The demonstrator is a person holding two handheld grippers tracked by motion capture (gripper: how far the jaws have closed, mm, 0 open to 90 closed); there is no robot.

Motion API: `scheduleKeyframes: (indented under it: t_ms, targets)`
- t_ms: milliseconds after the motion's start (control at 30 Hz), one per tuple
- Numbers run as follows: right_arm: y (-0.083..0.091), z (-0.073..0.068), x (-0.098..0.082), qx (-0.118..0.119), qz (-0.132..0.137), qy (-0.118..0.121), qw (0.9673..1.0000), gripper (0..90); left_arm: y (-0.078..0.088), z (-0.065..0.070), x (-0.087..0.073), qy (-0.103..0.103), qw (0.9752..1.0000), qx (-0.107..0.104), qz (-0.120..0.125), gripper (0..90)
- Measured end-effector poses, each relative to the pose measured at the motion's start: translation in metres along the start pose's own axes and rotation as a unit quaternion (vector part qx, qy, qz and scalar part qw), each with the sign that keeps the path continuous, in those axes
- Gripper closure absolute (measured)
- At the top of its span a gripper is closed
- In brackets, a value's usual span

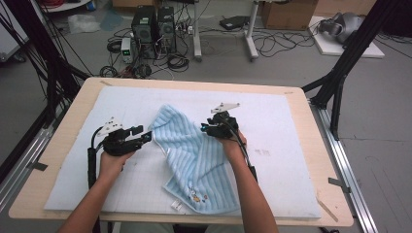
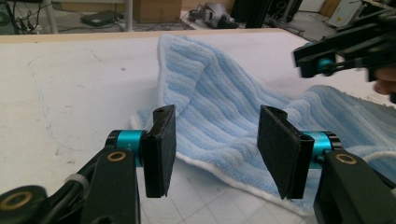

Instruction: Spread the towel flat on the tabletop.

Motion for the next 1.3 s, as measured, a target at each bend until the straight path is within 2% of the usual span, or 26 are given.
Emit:
scheduleKeyframes:
  t_ms: [133,233,267,333,400,467,633,733,833,900,1000,1133,1200,1300]
  targets:
    - [-0.027,0.002,-0.001,-0.005,-0.039,0.009,0.9992,65.1,0.000,0.000,0.000,0.000,1.0000,-0.002,0.000,47.6]
    - [-0.041,-0.003,-0.007,0.004,-0.057,0.008,0.9983,65.5,0.000,0.000,0.000,0.002,1.0000,-0.002,0.001,47.6]
    - [-0.044,-0.004,-0.008,0.003,-0.059,0.006,0.9982,68.8,0.000,-0.001,0.000,0.002,1.0000,-0.002,0.000,47.6]
    - [-0.043,-0.009,-0.009,0.021,-0.060,0.012,0.9979,84.4,0.000,-0.001,-0.001,0.003,1.0000,-0.002,-0.001,47.6]
    - [-0.039,-0.011,-0.009,0.024,-0.072,0.029,0.9967,86.7,0.000,-0.001,-0.001,0.001,1.0000,-0.003,-0.003,47.6]
    - [-0.033,-0.011,-0.010,0.021,-0.081,0.033,0.9959,87.0,0.000,0.000,-0.001,0.000,1.0000,-0.002,-0.003,47.6]
    - [0.007,0.003,-0.017,-0.020,-0.059,0.040,0.9973,86.9,0.001,0.001,-0.002,-0.001,1.0000,-0.003,-0.006,47.7]
    - [0.038,0.018,-0.026,-0.046,-0.048,0.032,0.9973,86.9,0.000,0.002,-0.003,-0.004,0.9999,-0.003,-0.011,47.7]
    - [0.062,0.032,-0.035,-0.068,-0.040,0.018,0.9967,86.9,-0.003,0.004,-0.004,-0.007,0.9998,-0.003,-0.016,47.7]
    - [0.072,0.037,-0.043,-0.077,-0.045,0.016,0.9959,86.9,-0.005,0.005,-0.005,-0.009,0.9998,-0.005,-0.019,47.7]
    - [0.075,0.037,-0.054,-0.076,-0.053,0.012,0.9957,86.8,-0.007,0.007,-0.007,-0.013,0.9996,-0.006,-0.025,47.7]
    - [0.061,0.022,-0.066,-0.046,-0.066,0.016,0.9966,86.1,-0.008,0.008,-0.008,-0.014,0.9995,-0.006,-0.028,47.7]
    - [0.050,0.011,-0.068,-0.033,-0.079,0.030,0.9958,85.6,-0.007,0.007,-0.008,-0.014,0.9995,-0.005,-0.029,47.7]
    - [0.037,-0.002,-0.065,-0.021,-0.081,0.051,0.9951,84.2,-0.006,0.006,-0.007,-0.011,0.9996,-0.004,-0.026,47.7]
Point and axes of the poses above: each handheld gripper's, and its own axes: y roughly backward along the jaws, x roughly out of its top, z roughly to its right, the point moved 8 cm from there along -y, roughly forward along the jaws, and after that the axes turned 1 degree about -z, right-handed, at the moved point
